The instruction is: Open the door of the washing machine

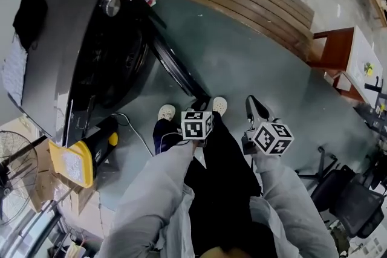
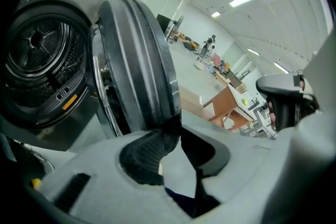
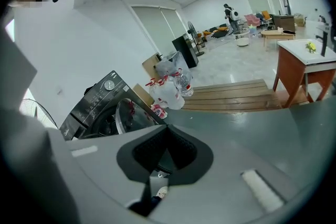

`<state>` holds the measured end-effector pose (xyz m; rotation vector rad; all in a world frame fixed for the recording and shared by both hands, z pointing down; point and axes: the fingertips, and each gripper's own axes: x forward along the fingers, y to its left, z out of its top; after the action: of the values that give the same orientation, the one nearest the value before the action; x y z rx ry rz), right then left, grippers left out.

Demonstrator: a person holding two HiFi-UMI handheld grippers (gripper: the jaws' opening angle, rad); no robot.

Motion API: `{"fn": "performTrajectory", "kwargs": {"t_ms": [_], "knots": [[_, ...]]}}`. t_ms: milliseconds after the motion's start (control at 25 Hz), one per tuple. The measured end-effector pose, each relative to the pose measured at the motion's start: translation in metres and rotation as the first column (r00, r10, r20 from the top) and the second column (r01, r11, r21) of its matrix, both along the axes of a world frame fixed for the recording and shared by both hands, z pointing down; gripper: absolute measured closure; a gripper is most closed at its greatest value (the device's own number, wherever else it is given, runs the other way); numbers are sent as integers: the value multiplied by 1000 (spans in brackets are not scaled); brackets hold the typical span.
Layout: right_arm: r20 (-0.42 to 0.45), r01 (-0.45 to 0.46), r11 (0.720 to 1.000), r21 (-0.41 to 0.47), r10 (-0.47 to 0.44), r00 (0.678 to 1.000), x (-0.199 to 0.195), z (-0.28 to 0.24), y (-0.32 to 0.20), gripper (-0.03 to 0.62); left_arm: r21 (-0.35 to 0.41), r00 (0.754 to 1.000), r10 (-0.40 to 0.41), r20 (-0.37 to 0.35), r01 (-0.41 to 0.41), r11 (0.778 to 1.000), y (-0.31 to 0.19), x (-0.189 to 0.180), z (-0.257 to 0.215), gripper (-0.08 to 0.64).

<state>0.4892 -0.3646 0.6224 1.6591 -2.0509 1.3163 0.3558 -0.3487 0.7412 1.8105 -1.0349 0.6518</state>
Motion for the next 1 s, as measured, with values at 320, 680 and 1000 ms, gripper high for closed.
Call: {"fn": "performTrajectory", "kwargs": {"t_ms": [320, 680, 1000], "knots": [[15, 22, 1000, -7, -22, 1000, 26, 5, -11, 584, -8, 994, -104, -39, 104, 995, -31, 39, 0, 457], [3, 10, 1000, -12, -9, 1000, 51, 8, -9, 584, -53, 974, -207, -89, 203, 978, -68, 78, 2, 459], [8, -29, 999, -18, 29, 1000, 71, 10, -7, 584, -103, 950, -272, -154, 258, 961, -103, 110, 2, 466]]}}
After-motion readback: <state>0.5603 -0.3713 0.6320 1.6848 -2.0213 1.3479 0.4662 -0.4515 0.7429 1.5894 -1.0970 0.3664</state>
